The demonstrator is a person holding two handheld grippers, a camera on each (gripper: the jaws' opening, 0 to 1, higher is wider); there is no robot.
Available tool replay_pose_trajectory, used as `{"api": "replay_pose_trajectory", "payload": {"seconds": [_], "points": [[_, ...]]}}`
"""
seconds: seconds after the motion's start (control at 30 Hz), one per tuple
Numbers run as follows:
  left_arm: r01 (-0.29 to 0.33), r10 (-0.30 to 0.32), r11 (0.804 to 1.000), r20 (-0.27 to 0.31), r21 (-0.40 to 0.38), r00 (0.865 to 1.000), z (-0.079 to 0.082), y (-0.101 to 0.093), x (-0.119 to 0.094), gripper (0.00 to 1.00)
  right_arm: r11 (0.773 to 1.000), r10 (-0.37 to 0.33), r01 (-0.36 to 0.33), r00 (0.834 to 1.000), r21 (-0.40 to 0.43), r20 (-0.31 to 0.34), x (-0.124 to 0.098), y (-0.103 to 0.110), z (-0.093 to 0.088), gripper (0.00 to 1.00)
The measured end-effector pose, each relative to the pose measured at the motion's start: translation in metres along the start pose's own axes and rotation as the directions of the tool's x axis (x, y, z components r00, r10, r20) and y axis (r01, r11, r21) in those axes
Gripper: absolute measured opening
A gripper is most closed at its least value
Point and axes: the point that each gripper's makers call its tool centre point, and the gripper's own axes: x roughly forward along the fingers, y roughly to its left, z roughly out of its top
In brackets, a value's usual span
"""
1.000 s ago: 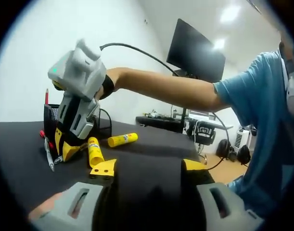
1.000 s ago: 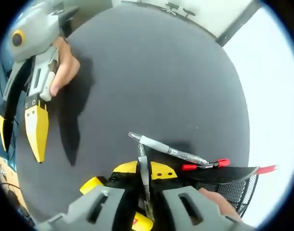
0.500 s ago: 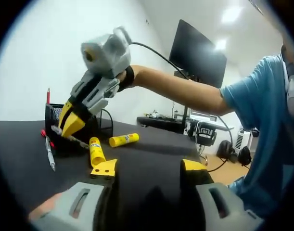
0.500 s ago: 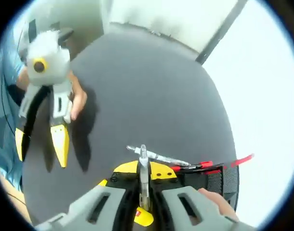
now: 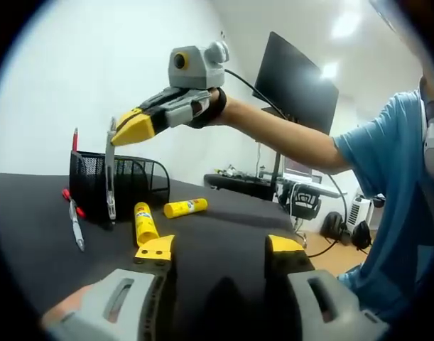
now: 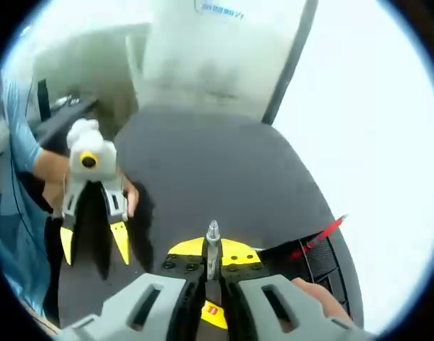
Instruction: Pick up pens and glue sticks and place them into the holder.
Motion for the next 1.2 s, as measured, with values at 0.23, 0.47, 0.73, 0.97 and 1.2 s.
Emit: {"api": "replay_pose_trajectory", "payload": {"seconds": [0.23, 0.47, 0.73, 0.97, 1.2], "points": [[-0.010, 0.010, 1.000, 0.003, -0.007, 1.000, 0.000, 0.002, 0.000, 0.45, 0.995, -0.022, 0.009, 0.993, 0.104, 0.120, -0.021, -0.008, 0.017, 0.03], [-0.013, 0.013, 1.000, 0.009, -0.013, 1.000, 0.001, 0.003, -0.001, 0.45, 0.985, -0.051, 0.018, 0.980, 0.170, 0.192, -0.041, -0.018, 0.029, 0.03], [-0.014, 0.014, 1.000, 0.010, -0.014, 1.000, 0.001, 0.003, -0.001, 0.45, 0.978, -0.093, 0.048, 0.971, 0.201, 0.221, -0.059, -0.031, 0.038, 0.03], [-0.017, 0.017, 1.000, 0.006, -0.011, 1.000, 0.001, 0.003, -0.001, 0.45, 0.976, -0.105, 0.058, 0.970, 0.209, 0.221, -0.067, -0.034, 0.045, 0.03], [-0.021, 0.021, 1.000, 0.009, -0.014, 1.000, 0.001, 0.004, -0.001, 0.45, 0.969, -0.139, 0.079, 0.958, 0.236, 0.250, -0.077, -0.054, 0.052, 0.03]]}}
